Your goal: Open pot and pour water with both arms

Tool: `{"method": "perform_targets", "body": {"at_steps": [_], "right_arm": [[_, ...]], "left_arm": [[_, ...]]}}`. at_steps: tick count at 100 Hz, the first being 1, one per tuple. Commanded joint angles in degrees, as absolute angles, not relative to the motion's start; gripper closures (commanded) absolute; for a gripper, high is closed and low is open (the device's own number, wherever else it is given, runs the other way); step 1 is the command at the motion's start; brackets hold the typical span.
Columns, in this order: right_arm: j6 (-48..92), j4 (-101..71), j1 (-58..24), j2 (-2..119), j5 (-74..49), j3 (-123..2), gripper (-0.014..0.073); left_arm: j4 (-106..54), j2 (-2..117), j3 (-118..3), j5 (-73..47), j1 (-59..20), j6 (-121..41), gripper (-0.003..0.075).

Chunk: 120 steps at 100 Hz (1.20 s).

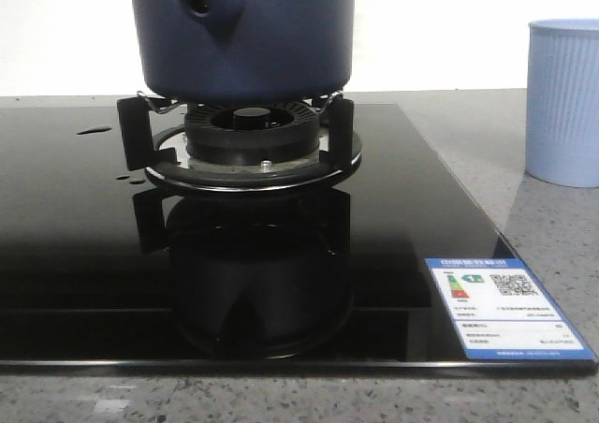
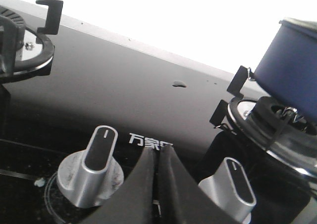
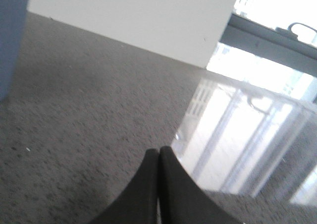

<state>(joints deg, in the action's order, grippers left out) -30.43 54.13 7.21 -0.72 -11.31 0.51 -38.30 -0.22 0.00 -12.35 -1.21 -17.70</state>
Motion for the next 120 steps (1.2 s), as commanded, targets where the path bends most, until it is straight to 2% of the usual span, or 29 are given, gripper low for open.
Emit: {"method": "perform_targets", "body": {"at_steps": [1,31,42,52,82,99,120], "right_arm": [[-30.0,55.8,7.3,-1.1,-1.9,2.1,0.0668],[-45.8,48.5,7.3,-1.1,26.4,2.1,0.0668],[-46.1,48.2,7.3,-1.1,39.1,2.1,0.0668],[-49.0,48.2,7.3,-1.1,44.6,2.1,0.0668],[-57.7,47.3,7.3,-1.1,41.8,2.1,0.0667],[-64.9,36.3,7.3,-1.1,31.3,1.9,0.0667],[-71.0,35.9,7.3,-1.1,16.3,-1.8,0.0666]], "left_arm": [[-41.4,-1.7,1.9,-8.5,-1.7,-17.2,0.0739],[-57.5,-1.7,1.9,-8.4,-1.7,-17.2,0.0739],[-59.6,-1.7,1.9,-8.4,-1.7,-17.2,0.0739],[-60.7,-1.7,1.9,-8.4,-1.7,-17.2,0.0739],[-61.4,-1.7,1.9,-8.4,-1.7,-17.2,0.0739],[-63.0,-1.7,1.9,-8.4,-1.7,-17.2,0.0739],[-63.9,-1.7,1.2,-9.3,-1.7,-17.2,0.0739]]}}
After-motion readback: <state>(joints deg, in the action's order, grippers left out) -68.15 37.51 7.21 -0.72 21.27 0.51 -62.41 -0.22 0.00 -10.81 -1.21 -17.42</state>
